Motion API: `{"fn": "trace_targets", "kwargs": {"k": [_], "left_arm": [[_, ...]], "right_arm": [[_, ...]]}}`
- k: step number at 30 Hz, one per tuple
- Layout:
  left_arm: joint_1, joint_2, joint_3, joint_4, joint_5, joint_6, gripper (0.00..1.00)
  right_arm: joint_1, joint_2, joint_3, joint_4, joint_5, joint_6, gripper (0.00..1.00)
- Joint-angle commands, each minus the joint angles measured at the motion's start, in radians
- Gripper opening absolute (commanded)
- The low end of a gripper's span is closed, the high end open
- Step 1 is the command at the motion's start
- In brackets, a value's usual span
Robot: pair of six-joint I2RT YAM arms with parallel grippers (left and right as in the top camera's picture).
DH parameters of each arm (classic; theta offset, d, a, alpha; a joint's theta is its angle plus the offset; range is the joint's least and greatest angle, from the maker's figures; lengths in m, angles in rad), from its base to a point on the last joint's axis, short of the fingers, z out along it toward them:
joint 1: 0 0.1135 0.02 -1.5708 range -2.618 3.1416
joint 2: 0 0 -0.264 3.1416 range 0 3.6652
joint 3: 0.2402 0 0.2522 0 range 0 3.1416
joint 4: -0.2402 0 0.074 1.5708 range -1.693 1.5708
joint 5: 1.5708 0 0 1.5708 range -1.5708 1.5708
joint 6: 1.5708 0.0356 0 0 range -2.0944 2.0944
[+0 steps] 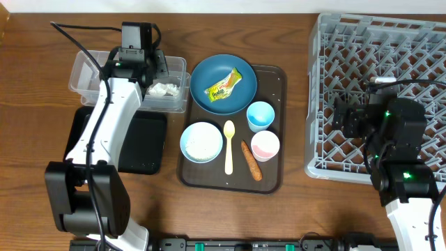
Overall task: Sort waste into correct bins and load items into the dishwasher rack
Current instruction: 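Return left gripper to blue bowl and grasp yellow Pandan wrapper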
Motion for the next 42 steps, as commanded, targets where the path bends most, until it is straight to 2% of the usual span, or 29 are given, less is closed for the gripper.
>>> {"fn": "trace_targets", "kwargs": {"k": [1, 4, 7, 9, 21, 42], "left_arm": [[-0.035, -0.005, 0.003, 0.022, 0.157, 0.071, 0.44], [-0.089, -0.004, 0.003, 0.041, 0.2, 0.159, 0.45], [-0.148, 0.011, 0.003, 0.043, 0.2, 0.271, 0.52], [-0.179, 0.034, 0.003, 0.043, 0.2, 0.306, 0.54], [-0.238, 0.211, 0.003, 0.077, 0.2, 0.349, 0.55], [-0.238, 0.353, 0.003, 0.111, 0.2, 0.348, 0.59]], "right_arm": [[0.007, 0.0, 0.024, 0.0, -0.004, -0.008, 0.96], [0.007, 0.0, 0.024, 0.0, -0.004, -0.008, 0.96], [0.007, 0.0, 0.024, 0.0, -0.004, -0.008, 0.96], [0.007, 0.0, 0.024, 0.0, -0.004, -0.008, 0.96], [0.007, 0.0, 0.024, -0.002, -0.004, -0.008, 0.96], [0.007, 0.0, 0.024, -0.002, -0.004, -0.008, 0.96]]}}
